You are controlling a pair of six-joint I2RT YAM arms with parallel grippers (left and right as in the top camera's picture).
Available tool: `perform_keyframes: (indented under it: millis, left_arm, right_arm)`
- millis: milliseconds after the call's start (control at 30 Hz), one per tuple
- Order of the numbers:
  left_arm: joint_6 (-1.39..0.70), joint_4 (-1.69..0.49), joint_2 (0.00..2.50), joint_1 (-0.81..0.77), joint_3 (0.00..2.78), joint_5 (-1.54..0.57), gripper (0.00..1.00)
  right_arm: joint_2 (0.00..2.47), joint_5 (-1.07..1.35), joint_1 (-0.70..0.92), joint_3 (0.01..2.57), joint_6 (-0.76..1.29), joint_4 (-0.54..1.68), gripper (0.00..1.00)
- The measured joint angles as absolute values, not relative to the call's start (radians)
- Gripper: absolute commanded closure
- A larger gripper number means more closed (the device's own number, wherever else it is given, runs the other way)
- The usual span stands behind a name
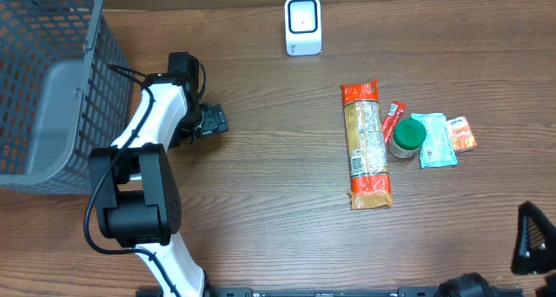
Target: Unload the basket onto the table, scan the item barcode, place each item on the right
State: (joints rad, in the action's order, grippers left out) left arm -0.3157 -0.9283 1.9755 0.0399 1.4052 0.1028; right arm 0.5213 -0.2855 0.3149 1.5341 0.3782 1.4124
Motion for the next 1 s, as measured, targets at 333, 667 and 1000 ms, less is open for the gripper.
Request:
perform_keyframes:
  millis: [333, 667, 1000]
  left_arm:
    - [-0.316, -0.929, 1.975, 0.04, 1.405, 0.102, 0.0]
    - [-0.316, -0.928, 1.975, 0.04, 1.405, 0.103, 0.0]
    - [-0.316, -0.928, 1.975, 0.04, 1.405, 0.103, 0.0]
  right_arm:
    - [0.258, -0.284, 0.3, 1.093, 0.372, 1.037, 0.0]
    - [0.075, -0.212, 0.26, 0.539, 0.285, 0.2, 0.0]
    - [0.014, -0.141, 0.21, 0.107, 0.222, -0.43, 0.0]
